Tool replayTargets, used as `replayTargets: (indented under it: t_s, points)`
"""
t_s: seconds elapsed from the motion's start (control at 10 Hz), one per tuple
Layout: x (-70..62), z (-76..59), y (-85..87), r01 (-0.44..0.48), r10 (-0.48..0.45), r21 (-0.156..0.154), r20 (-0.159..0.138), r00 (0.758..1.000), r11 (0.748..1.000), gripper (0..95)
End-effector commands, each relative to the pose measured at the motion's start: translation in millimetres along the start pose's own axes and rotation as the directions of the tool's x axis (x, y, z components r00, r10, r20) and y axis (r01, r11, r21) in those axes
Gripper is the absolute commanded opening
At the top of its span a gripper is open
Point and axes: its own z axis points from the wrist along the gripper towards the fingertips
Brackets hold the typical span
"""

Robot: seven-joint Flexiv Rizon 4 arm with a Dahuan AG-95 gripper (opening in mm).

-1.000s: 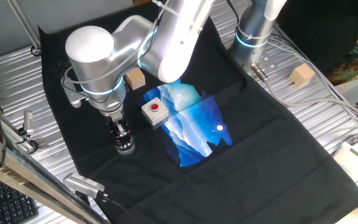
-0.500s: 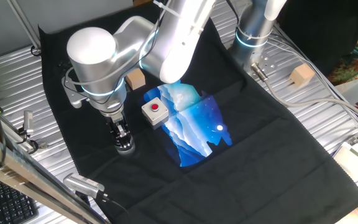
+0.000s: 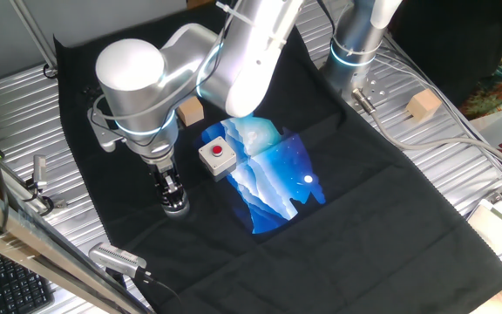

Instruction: Screw the lid onto the jar

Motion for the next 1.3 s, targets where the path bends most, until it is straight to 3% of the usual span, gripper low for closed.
replayTargets:
  t_s: [0.1,1.3]
  points:
    - [-0.6,2.7,2.0,-0.003,0.003,0.001,0.003,1.0,1.0,0.0]
    - [0.0,2.9,2.2,0.015,-0.015,0.027,-0.002,1.0,1.0,0.0]
